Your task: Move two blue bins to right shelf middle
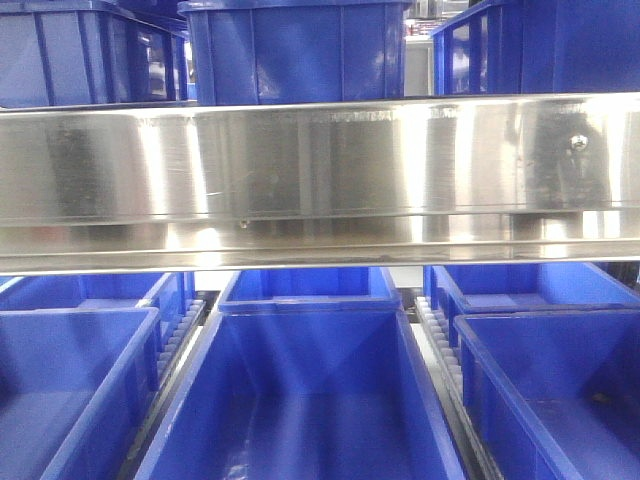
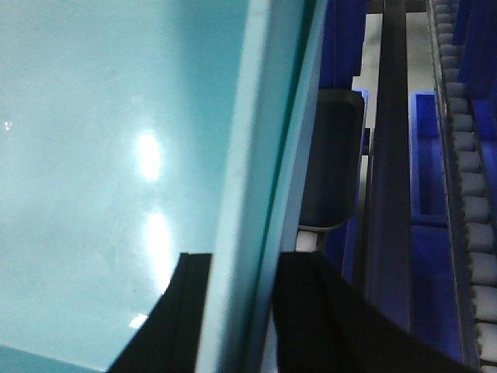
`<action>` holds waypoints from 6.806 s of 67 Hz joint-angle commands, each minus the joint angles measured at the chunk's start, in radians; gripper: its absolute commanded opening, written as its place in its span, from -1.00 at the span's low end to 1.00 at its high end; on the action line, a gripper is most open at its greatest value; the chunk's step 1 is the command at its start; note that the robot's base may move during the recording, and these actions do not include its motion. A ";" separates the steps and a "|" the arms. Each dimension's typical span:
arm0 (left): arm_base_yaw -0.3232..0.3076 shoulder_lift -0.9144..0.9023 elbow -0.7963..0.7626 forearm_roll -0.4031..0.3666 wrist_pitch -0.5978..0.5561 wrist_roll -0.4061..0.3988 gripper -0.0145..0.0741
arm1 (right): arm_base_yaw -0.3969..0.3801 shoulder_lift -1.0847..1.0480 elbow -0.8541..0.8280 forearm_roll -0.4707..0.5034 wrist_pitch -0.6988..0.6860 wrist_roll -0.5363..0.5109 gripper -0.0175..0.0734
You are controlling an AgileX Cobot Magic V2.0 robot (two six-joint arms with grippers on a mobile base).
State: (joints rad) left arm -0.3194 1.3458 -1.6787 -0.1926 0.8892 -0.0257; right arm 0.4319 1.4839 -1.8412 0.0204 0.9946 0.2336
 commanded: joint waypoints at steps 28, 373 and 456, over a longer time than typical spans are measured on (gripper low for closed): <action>-0.008 -0.032 -0.020 -0.049 -0.070 0.026 -0.92 | -0.005 -0.010 -0.011 -0.026 -0.069 0.010 -0.97; -0.008 -0.032 -0.020 -0.049 -0.070 0.026 -0.92 | -0.005 -0.010 -0.011 -0.026 -0.069 0.010 -0.97; -0.008 -0.032 -0.020 -0.049 -0.070 0.026 -0.92 | -0.005 -0.010 -0.011 -0.026 -0.069 0.010 -0.97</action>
State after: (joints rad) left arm -0.3194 1.3443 -1.6787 -0.1870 0.8831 -0.0257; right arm 0.4336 1.4839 -1.8412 0.0279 1.0047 0.2370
